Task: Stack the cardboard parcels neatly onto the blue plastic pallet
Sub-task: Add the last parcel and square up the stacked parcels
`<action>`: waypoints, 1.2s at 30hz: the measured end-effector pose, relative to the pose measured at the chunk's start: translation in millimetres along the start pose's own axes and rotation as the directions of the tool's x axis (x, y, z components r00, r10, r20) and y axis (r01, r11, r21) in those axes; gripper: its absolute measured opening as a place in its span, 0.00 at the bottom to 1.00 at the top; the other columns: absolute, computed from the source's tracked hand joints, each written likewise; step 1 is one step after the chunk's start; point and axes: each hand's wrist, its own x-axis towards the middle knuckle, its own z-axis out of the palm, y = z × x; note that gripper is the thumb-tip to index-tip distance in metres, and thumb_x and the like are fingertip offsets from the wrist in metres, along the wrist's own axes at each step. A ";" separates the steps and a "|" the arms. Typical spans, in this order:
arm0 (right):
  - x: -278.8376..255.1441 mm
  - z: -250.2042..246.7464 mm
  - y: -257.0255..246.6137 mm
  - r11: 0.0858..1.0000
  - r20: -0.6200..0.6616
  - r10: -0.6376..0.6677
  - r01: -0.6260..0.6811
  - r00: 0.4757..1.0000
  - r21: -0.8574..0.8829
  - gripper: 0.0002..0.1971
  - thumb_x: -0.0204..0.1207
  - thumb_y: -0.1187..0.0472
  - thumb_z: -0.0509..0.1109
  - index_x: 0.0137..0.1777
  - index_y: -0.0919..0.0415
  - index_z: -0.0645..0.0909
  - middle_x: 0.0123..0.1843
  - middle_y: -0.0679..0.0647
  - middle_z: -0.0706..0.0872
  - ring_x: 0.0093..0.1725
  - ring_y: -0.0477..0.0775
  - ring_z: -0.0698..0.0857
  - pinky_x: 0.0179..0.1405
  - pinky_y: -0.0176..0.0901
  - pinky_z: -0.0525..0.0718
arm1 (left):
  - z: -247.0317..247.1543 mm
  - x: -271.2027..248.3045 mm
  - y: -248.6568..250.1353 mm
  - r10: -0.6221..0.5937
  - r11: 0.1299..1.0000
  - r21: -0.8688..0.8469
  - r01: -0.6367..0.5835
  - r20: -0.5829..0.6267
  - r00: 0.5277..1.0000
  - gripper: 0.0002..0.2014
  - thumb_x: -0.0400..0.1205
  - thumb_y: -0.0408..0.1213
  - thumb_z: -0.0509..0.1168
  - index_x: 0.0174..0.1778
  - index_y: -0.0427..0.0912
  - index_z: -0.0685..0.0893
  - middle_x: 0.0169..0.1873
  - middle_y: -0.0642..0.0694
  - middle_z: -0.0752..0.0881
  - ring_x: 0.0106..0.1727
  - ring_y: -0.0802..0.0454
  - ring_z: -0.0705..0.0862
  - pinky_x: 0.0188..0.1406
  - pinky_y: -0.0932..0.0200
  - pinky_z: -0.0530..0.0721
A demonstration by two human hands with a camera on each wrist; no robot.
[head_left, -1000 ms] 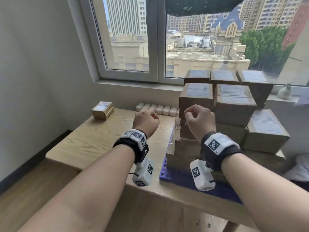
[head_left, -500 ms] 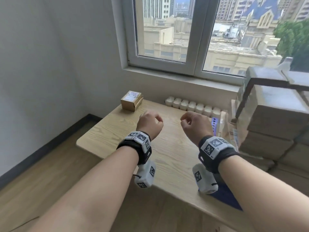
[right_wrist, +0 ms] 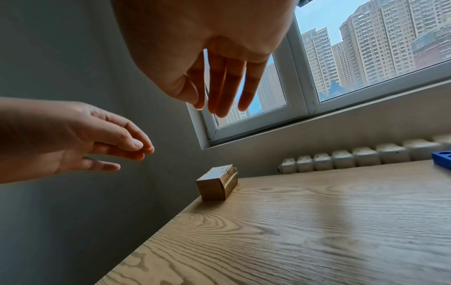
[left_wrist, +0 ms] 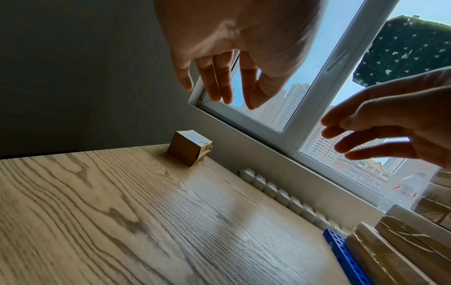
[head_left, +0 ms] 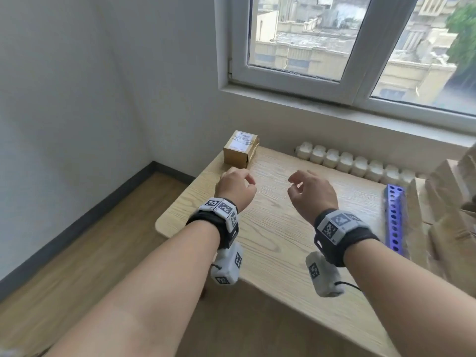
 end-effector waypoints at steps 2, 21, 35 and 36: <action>10.9 11.9 -4.8 1.000 0.009 -0.002 0.002 1.000 -0.007 0.11 0.80 0.57 0.64 0.60 0.51 0.83 0.54 0.45 0.85 0.50 0.48 0.83 0.50 0.43 0.80 | -2.5 11.7 -10.6 -0.010 1.000 0.002 0.010 0.014 1.000 0.05 0.78 0.37 0.63 0.42 0.51 0.83 0.58 0.46 0.80 0.60 0.46 0.79 0.62 0.49 0.79; 190.8 103.1 -10.0 0.991 0.092 0.127 -0.129 0.988 0.023 0.12 0.78 0.56 0.64 0.58 0.51 0.84 0.53 0.45 0.87 0.52 0.49 0.85 0.54 0.51 0.84 | 1.5 206.3 -75.2 -0.067 0.998 0.006 0.066 0.041 0.997 0.06 0.79 0.36 0.64 0.45 0.48 0.86 0.60 0.47 0.79 0.63 0.48 0.77 0.61 0.58 0.74; 242.4 178.2 -1.5 0.855 0.308 0.369 -0.450 0.877 0.258 0.18 0.82 0.48 0.65 0.67 0.56 0.79 0.56 0.49 0.85 0.54 0.49 0.83 0.56 0.47 0.84 | 38.5 285.1 -123.1 -0.198 0.977 -0.048 0.210 0.176 0.964 0.30 0.79 0.39 0.67 0.77 0.45 0.67 0.76 0.47 0.69 0.74 0.47 0.72 0.70 0.52 0.70; 245.7 184.0 -0.4 0.840 0.329 0.380 -0.472 0.865 0.270 0.20 0.82 0.46 0.65 0.68 0.56 0.78 0.57 0.49 0.85 0.55 0.49 0.83 0.57 0.50 0.84 | 41.5 289.8 -127.4 -0.212 0.974 -0.045 0.224 0.192 0.958 0.31 0.79 0.39 0.67 0.79 0.45 0.66 0.77 0.46 0.69 0.75 0.47 0.71 0.72 0.51 0.69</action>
